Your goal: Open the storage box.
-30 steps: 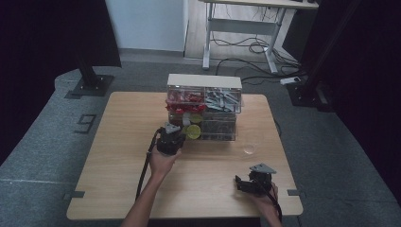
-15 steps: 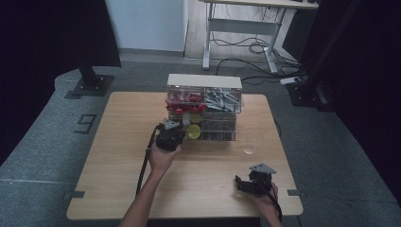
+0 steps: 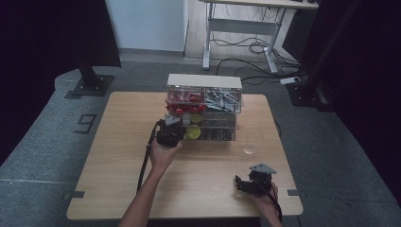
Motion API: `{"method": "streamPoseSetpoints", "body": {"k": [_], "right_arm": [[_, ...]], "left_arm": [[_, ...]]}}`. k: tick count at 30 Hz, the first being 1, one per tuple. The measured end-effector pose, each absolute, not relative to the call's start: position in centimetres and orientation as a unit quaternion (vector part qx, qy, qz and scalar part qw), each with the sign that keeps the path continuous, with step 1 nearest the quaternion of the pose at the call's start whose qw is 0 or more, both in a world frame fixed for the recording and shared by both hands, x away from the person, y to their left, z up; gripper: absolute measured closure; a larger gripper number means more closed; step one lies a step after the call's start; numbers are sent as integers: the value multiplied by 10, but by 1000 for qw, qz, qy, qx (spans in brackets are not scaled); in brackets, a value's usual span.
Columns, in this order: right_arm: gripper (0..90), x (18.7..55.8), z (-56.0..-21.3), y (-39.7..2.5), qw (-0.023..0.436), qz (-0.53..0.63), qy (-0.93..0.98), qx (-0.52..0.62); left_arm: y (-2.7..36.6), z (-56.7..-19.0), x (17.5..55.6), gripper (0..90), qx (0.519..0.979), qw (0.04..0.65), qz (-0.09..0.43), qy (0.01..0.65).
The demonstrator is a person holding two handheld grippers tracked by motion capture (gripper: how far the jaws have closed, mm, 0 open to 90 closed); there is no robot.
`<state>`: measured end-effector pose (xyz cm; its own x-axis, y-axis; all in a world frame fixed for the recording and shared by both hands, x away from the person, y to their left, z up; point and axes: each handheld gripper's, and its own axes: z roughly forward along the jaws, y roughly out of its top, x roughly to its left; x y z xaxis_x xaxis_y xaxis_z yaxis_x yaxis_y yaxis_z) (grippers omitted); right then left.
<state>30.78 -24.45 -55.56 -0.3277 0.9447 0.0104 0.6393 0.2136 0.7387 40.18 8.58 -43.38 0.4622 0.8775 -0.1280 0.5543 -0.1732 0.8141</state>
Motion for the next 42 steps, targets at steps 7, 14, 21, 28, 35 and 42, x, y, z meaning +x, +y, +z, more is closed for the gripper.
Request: {"method": "streamPoseSetpoints", "body": {"k": [7, 14, 21, 28, 35, 42], "right_arm": [[115, 308, -556, -245, 230, 331, 744, 532], [116, 308, -556, -245, 230, 332, 744, 532], [117, 308, -556, -245, 231, 331, 744, 532], [118, 308, -556, -245, 231, 332, 744, 532], [121, 308, -556, -245, 231, 332, 744, 533], [121, 308, -556, -245, 231, 332, 744, 533]], "left_arm": [[85, -432, 405, 900, 740, 428, 187, 484], [85, -428, 408, 900, 738, 430, 186, 485], [85, -430, 411, 900, 737, 429, 185, 488], [81, -428, 414, 900, 738, 427, 192, 487], [80, -421, 418, 900, 734, 433, 193, 486], [79, -419, 420, 900, 732, 436, 192, 488]]}}
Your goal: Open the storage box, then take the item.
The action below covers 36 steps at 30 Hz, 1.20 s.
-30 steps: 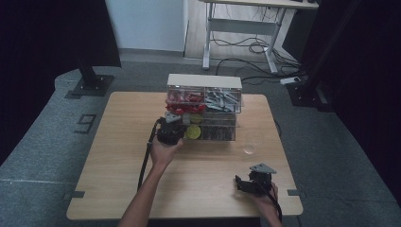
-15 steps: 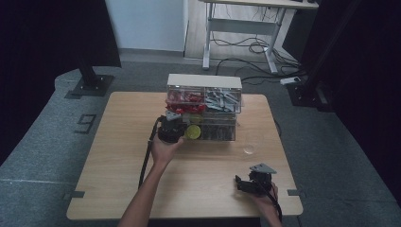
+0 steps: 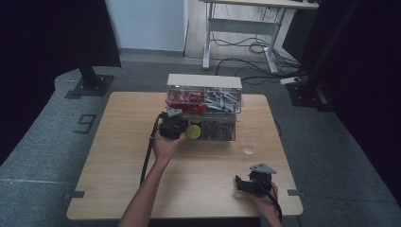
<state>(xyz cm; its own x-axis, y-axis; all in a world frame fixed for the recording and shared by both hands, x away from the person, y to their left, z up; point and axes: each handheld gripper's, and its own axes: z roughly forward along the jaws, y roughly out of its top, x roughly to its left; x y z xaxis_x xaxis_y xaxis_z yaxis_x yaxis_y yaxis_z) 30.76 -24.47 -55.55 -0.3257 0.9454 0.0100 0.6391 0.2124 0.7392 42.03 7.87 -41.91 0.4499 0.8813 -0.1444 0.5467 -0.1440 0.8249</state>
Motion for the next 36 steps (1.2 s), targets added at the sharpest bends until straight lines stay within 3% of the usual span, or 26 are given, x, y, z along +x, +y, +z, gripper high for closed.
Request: {"method": "streamPoseSetpoints", "body": {"k": [19, 31, 36], "right_arm": [[137, 307, -555, -245, 234, 331, 742, 534], [245, 298, -536, -243, 254, 384, 714, 528], [280, 297, -518, -245, 232, 430, 697, 525]], "left_arm": [[77, -414, 424, 900, 732, 436, 193, 487], [77, -416, 424, 900, 735, 439, 190, 482], [77, -417, 426, 900, 736, 441, 186, 480]]}}
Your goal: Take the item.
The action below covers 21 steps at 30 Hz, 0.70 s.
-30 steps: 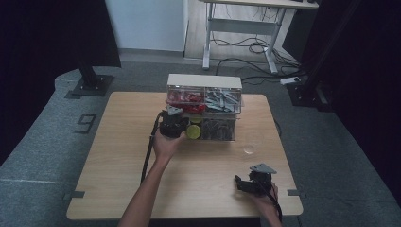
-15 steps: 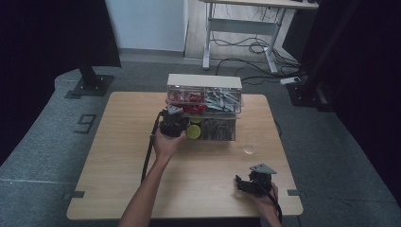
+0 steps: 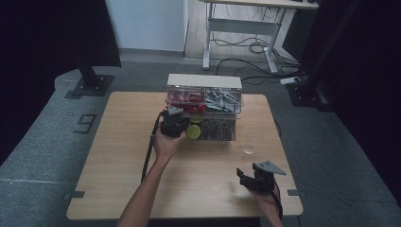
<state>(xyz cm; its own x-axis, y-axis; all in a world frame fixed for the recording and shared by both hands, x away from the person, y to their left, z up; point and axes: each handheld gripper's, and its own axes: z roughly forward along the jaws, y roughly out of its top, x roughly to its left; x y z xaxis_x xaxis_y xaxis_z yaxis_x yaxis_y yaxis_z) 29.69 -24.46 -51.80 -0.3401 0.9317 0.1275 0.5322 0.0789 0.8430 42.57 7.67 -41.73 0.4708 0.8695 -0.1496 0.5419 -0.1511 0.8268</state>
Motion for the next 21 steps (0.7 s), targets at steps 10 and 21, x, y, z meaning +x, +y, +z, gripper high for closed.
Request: {"method": "streamPoseSetpoints", "body": {"k": [10, 21], "right_arm": [[307, 310, -484, -235, 244, 453, 693, 505], [316, 323, -466, -224, 231, 457, 703, 494]], "left_arm": [[79, -417, 428, 900, 736, 442, 182, 480], [80, -415, 428, 900, 736, 445, 177, 479]]}}
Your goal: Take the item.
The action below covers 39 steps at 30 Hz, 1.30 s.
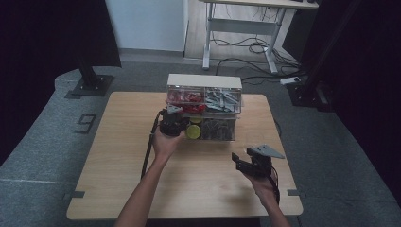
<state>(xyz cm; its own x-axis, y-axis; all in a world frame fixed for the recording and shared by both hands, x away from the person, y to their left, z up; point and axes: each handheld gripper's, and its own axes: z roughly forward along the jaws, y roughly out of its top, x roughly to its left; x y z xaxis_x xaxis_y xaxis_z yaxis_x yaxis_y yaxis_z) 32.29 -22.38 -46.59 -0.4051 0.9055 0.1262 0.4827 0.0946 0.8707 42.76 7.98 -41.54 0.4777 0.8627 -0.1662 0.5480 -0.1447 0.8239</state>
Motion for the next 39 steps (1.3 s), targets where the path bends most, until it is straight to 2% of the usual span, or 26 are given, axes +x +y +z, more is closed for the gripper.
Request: {"method": "streamPoseSetpoints", "body": {"k": [22, 39], "right_arm": [[422, 354, -457, -204, 210, 468, 714, 477], [528, 374, -458, -198, 213, 472, 715, 469]], "left_arm": [[78, -413, 427, 900, 735, 448, 174, 478], [77, -413, 427, 900, 735, 449, 172, 479]]}}
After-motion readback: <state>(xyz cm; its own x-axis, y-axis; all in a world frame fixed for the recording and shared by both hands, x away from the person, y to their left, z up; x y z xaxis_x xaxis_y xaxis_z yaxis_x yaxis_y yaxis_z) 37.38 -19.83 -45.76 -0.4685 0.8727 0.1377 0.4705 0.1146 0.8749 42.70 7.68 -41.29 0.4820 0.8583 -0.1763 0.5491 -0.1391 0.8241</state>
